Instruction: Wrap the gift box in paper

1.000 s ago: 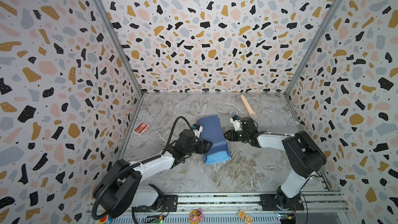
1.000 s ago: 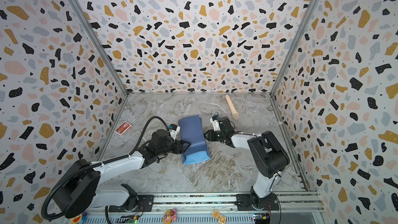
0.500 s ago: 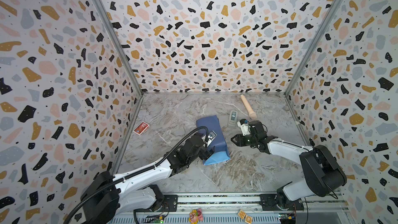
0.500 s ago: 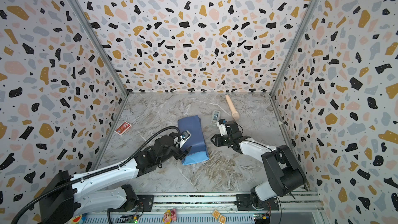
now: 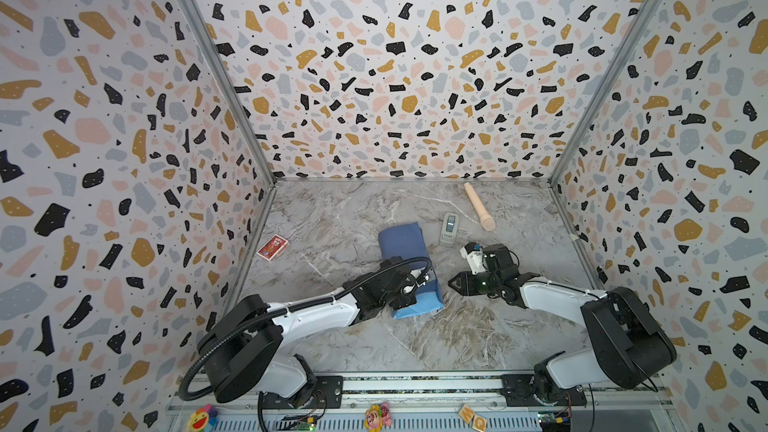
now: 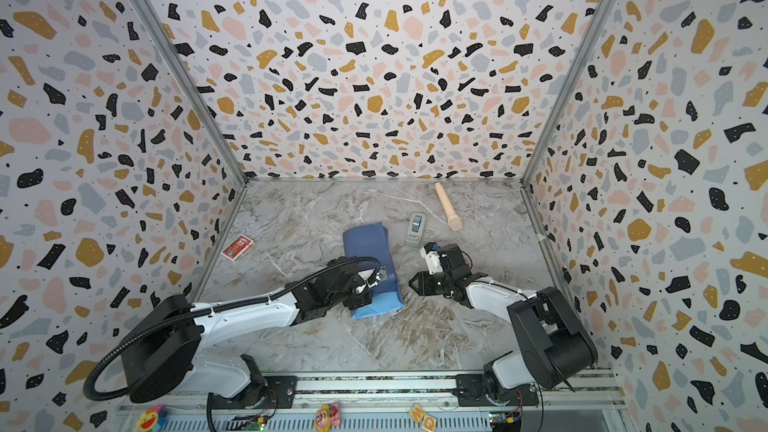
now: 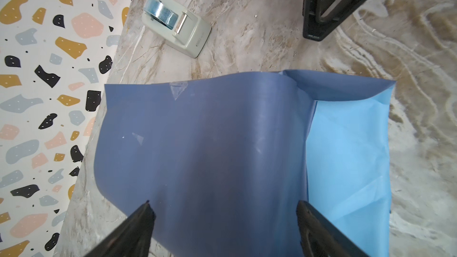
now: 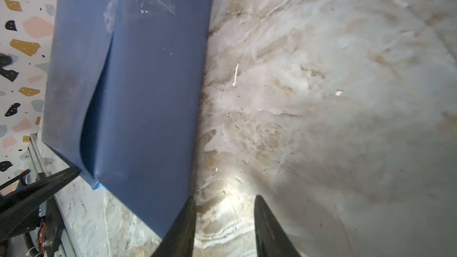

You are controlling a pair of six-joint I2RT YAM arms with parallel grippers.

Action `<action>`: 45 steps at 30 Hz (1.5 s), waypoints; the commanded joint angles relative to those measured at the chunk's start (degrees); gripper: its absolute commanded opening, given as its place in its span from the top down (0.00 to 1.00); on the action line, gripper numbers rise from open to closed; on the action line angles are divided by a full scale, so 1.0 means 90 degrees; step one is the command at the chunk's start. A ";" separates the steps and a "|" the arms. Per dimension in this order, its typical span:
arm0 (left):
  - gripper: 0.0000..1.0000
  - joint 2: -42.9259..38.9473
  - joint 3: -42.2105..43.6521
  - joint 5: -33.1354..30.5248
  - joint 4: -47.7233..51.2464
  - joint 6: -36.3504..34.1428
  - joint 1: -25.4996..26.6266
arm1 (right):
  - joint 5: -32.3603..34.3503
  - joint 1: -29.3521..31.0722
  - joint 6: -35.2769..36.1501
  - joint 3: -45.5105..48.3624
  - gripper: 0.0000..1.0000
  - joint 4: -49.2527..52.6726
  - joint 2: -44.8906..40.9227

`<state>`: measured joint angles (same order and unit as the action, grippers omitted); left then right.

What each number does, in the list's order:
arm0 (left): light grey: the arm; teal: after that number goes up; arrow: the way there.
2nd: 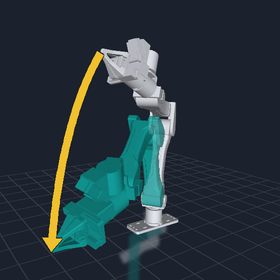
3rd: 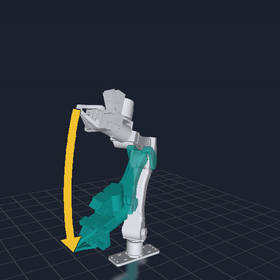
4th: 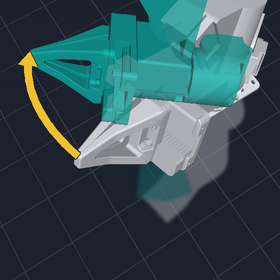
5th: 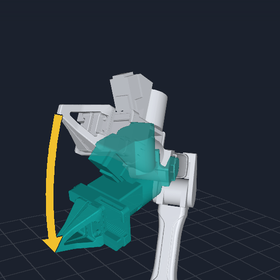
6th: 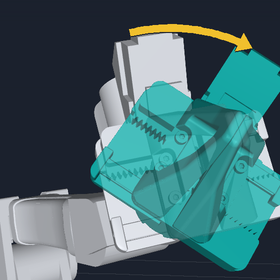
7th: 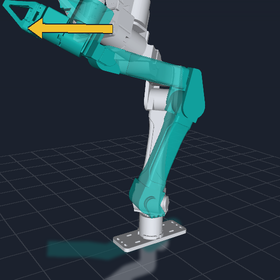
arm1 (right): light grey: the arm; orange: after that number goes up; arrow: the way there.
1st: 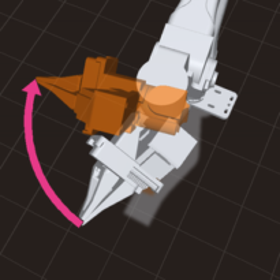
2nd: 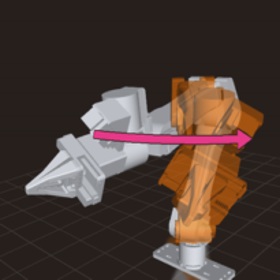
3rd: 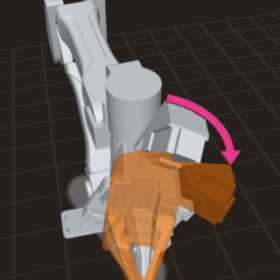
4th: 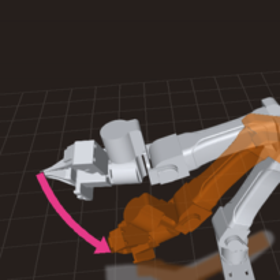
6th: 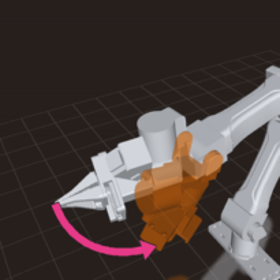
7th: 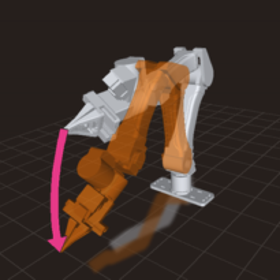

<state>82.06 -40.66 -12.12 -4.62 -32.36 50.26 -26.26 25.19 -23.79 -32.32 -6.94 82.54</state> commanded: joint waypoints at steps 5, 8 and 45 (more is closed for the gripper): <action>0.20 0.0468 -0.0216 -0.0200 -0.0214 -0.0314 0.0004 | -0.0344 0.0038 -0.0177 -0.0013 0.61 -0.0212 0.0079; 0.22 0.0491 -0.0152 -0.0174 -0.0234 -0.0339 0.0001 | -0.0342 0.0089 -0.0203 -0.0085 0.61 -0.0291 0.0189; 0.30 0.0804 -0.0169 -0.0373 0.0064 -0.0408 0.0114 | -0.0371 0.0868 -0.1001 -0.0078 0.75 -0.1579 0.0819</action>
<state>88.42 -42.19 -15.79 -5.80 -35.64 50.87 -28.71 32.03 -31.07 -33.69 -18.17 89.73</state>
